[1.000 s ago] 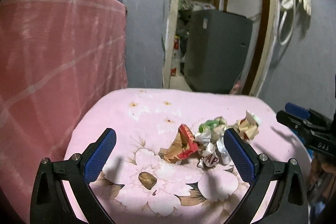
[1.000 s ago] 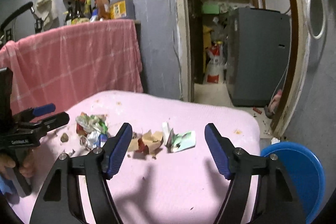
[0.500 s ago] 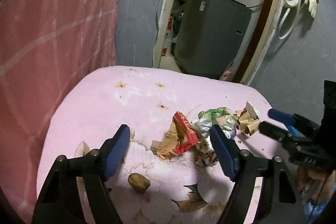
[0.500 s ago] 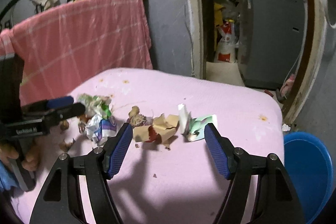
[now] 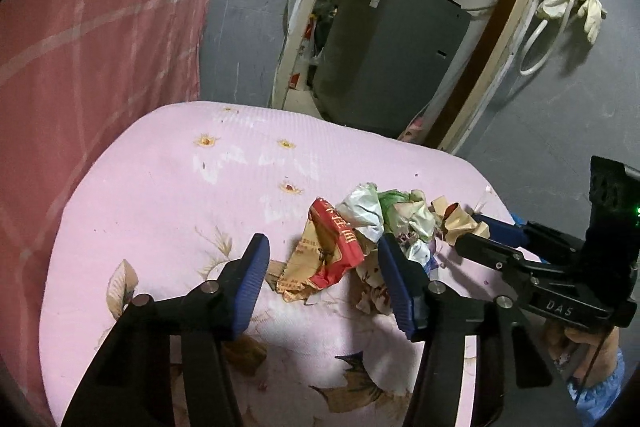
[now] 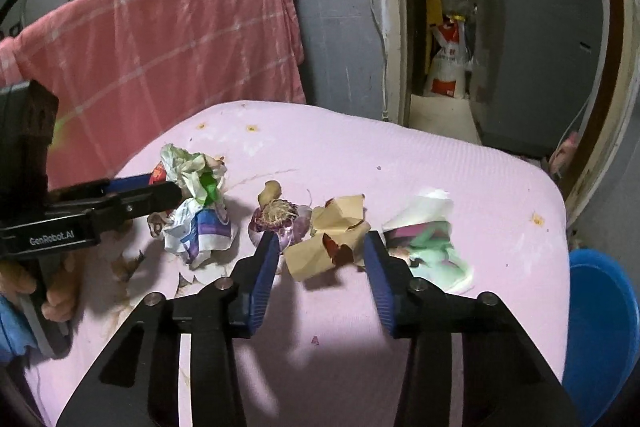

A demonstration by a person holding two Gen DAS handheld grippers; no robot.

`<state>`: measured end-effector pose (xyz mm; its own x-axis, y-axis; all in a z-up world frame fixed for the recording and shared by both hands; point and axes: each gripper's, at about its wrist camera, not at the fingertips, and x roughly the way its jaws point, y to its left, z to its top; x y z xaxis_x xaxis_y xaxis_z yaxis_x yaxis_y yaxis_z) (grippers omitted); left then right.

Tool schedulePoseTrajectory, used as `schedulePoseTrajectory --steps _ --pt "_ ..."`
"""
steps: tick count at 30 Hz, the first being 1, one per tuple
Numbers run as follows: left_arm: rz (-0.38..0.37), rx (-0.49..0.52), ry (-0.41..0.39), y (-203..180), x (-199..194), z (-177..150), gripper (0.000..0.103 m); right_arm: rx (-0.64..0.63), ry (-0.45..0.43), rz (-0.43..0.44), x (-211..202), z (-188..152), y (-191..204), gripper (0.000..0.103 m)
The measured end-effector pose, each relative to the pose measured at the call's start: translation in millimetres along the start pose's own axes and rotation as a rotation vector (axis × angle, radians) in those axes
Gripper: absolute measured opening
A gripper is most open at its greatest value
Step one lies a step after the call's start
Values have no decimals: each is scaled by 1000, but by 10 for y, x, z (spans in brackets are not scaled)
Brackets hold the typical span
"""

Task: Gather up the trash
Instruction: 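Grasp the red wrapper with left tool while right tool grasps brown paper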

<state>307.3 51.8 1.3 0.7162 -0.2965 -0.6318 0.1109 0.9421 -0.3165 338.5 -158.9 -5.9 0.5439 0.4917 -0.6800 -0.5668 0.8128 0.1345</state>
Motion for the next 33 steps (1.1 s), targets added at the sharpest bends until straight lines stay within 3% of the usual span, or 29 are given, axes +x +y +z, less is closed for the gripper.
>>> schedulePoseTrajectory --steps 5,10,18,25,33 --pt "-6 -3 -2 -13 -13 0 31 -8 5 -1 5 0 10 27" --pt "-11 -17 -7 -16 -43 -12 23 -17 17 -6 37 -5 43 26" --pt "2 -5 -29 -64 -106 -63 21 -12 -1 -1 7 -43 58 25" --pt "-3 -51 -84 -85 -332 -147 21 13 -77 11 -127 -92 31 25" --pt "5 2 -82 -310 -496 -239 21 31 -174 66 -322 -119 12 25"
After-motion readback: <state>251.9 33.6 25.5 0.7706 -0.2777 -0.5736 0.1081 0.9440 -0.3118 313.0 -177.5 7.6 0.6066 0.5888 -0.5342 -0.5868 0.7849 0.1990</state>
